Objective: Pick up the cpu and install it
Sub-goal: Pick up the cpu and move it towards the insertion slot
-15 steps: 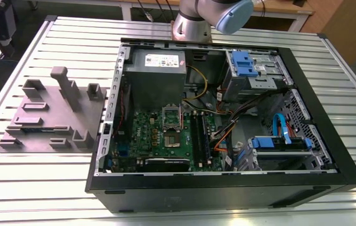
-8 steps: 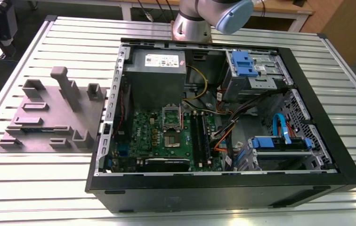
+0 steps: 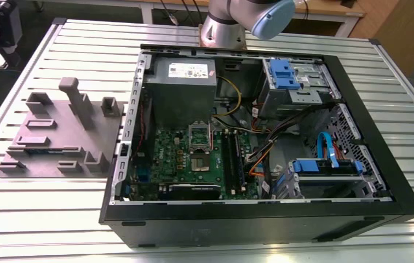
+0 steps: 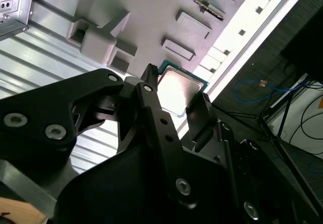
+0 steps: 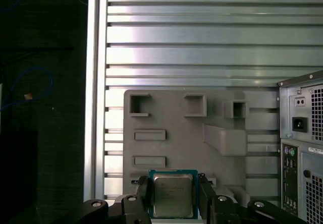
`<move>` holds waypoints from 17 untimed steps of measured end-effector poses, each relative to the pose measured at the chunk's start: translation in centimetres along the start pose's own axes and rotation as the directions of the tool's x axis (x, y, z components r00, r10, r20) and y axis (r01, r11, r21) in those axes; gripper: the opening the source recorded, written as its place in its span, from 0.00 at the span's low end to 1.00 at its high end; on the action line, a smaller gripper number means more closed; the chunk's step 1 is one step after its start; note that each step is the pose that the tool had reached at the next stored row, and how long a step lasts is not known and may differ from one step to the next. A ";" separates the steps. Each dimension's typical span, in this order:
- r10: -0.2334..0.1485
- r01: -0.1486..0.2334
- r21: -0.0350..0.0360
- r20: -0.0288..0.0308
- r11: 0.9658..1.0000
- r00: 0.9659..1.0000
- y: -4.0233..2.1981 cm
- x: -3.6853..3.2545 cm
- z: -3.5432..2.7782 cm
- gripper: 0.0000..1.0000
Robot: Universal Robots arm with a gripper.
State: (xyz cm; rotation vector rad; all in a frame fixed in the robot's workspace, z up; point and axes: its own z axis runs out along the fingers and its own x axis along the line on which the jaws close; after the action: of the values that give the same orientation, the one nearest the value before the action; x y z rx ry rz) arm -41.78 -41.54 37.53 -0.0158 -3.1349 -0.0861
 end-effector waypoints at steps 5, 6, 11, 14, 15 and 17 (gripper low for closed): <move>0.000 0.000 0.000 0.000 1.000 1.000 0.00 -0.16 0.00 0.47; 0.000 0.000 0.000 0.000 1.000 1.000 0.00 -0.19 -0.01 0.47; 0.000 0.000 0.000 0.000 1.000 1.000 0.00 -0.33 -0.01 0.47; 0.000 0.000 0.000 0.000 1.000 1.000 0.00 -0.39 0.00 0.47; 0.000 0.000 0.000 0.000 1.000 1.000 0.01 -0.42 -0.01 0.47; 0.000 0.000 0.000 0.000 1.000 1.000 0.01 -0.46 -0.01 0.47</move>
State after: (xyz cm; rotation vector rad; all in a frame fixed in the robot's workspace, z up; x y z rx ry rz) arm -41.32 -41.54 37.53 -0.0158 -3.1348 -0.0861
